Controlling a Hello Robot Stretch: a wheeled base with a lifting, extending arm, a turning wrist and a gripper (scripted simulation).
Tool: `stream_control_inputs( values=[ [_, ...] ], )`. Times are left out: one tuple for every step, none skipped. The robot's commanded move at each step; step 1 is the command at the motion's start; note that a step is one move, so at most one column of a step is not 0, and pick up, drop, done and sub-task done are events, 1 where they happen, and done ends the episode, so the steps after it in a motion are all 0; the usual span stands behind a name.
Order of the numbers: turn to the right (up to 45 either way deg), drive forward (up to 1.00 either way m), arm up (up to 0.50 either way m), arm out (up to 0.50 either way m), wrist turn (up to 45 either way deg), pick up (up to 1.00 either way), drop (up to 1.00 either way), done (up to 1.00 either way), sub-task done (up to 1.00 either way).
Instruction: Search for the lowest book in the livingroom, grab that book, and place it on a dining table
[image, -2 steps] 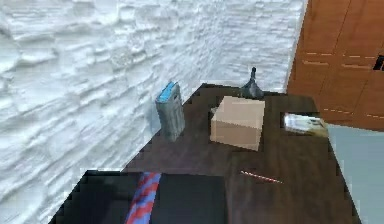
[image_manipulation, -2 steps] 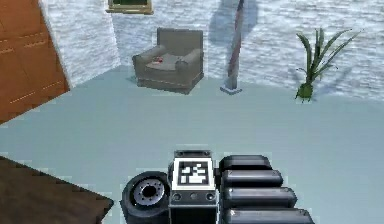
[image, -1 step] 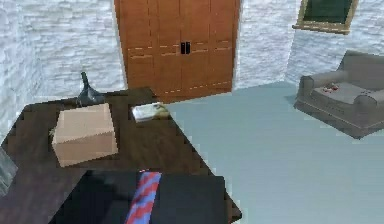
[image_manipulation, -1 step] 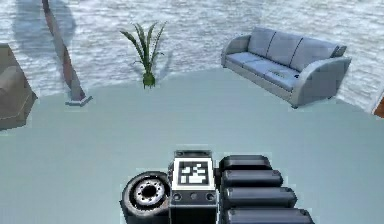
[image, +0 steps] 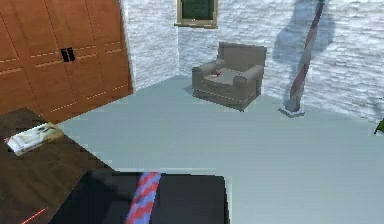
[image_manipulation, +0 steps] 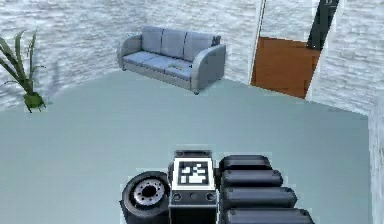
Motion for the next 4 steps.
stream_control_inputs(
  values=[
    [3.0, 0.0, 0.0, 0.0, 0.0, 0.0, 0.0, 0.0, 0.0],
    [-30.0, 0.0, 0.0, 0.0, 0.0, 0.0, 0.0, 0.0, 0.0],
    [0.0, 0.2, 0.0, 0.0, 0.0, 0.0, 0.0, 0.0, 0.0],
    [-45.0, 0.0, 0.0, 0.0, 0.0, 0.0, 0.0, 0.0, 0.0]
  ],
)
